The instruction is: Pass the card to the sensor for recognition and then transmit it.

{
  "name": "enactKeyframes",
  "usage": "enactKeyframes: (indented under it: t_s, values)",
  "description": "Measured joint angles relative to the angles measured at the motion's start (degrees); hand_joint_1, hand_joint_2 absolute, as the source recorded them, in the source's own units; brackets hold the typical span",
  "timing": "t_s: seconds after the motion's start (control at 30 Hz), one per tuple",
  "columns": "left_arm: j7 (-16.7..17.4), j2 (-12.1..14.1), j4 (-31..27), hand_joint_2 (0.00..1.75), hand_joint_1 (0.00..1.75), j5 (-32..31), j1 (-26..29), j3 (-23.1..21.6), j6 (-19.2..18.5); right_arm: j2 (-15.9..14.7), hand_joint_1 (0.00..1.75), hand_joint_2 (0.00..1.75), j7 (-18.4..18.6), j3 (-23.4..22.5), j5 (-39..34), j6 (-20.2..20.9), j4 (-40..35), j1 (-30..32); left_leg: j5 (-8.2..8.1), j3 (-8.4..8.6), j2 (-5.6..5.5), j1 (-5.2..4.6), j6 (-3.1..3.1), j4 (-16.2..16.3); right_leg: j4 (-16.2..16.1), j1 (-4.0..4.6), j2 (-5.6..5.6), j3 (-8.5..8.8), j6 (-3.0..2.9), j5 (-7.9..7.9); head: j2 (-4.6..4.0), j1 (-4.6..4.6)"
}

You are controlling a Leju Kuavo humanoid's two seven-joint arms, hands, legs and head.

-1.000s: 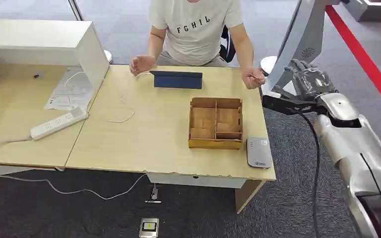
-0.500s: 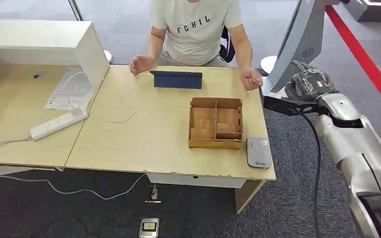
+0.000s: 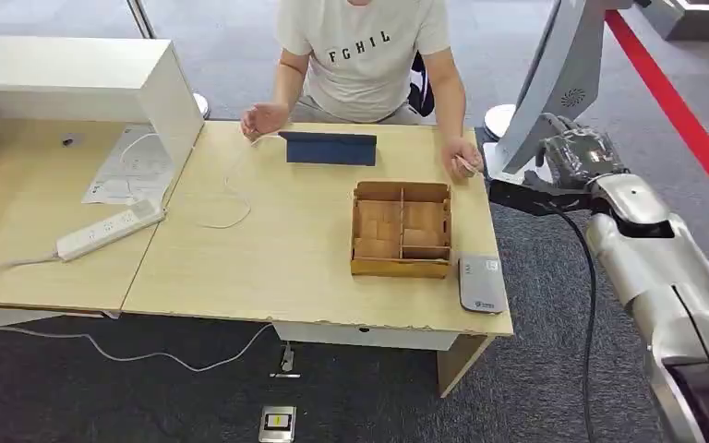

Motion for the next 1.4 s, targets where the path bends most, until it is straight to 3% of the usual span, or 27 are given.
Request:
enactKeyframes:
  t_s: [0.57,0.6,1.4]
  values:
    - [0.00,0.00,0.00,0.00,0.00,0.20,0.02,-0.02,0.00,0.09,0.00,0.00,0.35,0.00,0.61,-0.61,0.00,0.00,0.00,0.00,0.00,0.00,0.00,0.00,0.00,0.00,0.00,0.00,0.00,0.00,0.00,0.00]
    - [0.00,0.00,0.00,0.00,0.00,0.20,0.02,-0.02,0.00,0.09,0.00,1.75,0.35,0.00,0.68,-0.61,0.00,0.00,0.00,0.00,0.00,0.00,0.00,0.00,0.00,0.00,0.00,0.00,0.00,0.00,-0.02,0.00]
    - [0.00,-0.11,0.00,0.00,0.00,0.20,0.02,-0.02,-0.02,0.96,0.00,1.75,2.75,0.02,2.71,0.59,0.09,0.41,0.00,0.00,0.00,0.00,0.00,0.00,0.01,0.00,0.00,0.00,0.00,0.00,0.00,0.00]
